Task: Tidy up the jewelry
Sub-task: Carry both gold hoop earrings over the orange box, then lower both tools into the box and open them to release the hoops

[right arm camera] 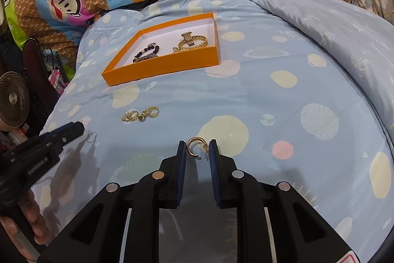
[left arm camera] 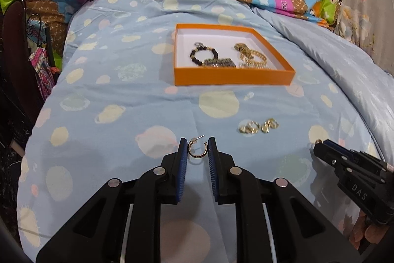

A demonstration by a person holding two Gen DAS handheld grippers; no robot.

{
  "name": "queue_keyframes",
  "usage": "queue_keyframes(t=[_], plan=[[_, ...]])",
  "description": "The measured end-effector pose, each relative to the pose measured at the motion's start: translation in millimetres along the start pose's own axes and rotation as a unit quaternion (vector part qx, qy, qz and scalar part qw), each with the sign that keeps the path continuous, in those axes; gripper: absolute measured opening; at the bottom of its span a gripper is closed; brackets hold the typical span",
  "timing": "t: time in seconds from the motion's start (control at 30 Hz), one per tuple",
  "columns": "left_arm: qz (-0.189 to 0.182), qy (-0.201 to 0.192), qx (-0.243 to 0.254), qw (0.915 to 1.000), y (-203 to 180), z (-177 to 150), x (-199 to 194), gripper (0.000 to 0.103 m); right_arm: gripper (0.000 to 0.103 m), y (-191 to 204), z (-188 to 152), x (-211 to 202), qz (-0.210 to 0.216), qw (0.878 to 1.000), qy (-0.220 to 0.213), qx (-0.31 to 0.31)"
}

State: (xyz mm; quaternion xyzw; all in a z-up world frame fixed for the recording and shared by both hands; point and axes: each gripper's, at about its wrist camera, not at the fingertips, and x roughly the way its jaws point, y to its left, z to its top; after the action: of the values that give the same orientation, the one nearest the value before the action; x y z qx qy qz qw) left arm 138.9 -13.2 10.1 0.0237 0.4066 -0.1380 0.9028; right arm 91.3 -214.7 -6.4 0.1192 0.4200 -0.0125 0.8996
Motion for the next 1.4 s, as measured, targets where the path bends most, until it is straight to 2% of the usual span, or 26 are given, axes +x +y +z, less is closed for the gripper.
queue_keyframes(t=[0.1,0.33,0.5,0.7,0.9,1.07,1.4], plan=[[0.007,-0.012,0.000,0.9999,5,17,-2,0.016,0.018,0,11,-2,0.000,1.000,-0.011,-0.005],[0.018,-0.053,0.003,0.9984,7,67,0,0.016,0.018,4,59,6,-0.005,0.998,-0.049,-0.027],[0.017,-0.066,0.000,0.9977,3,104,20,0.016,0.018,8,94,24,-0.005,0.997,-0.066,-0.034],[0.015,-0.074,-0.008,0.9971,-2,130,53,0.016,0.018,10,130,49,-0.001,0.996,-0.080,-0.035],[0.009,-0.070,-0.030,0.9970,2,143,90,0.016,0.018,15,152,77,0.005,0.996,-0.088,-0.034],[0.020,-0.063,-0.021,0.9976,-1,143,115,0.016,0.018,19,157,97,0.005,0.996,-0.083,-0.042],[0.020,-0.053,-0.020,0.9982,2,140,134,0.016,0.018,21,155,115,0.002,0.996,-0.074,-0.053]])
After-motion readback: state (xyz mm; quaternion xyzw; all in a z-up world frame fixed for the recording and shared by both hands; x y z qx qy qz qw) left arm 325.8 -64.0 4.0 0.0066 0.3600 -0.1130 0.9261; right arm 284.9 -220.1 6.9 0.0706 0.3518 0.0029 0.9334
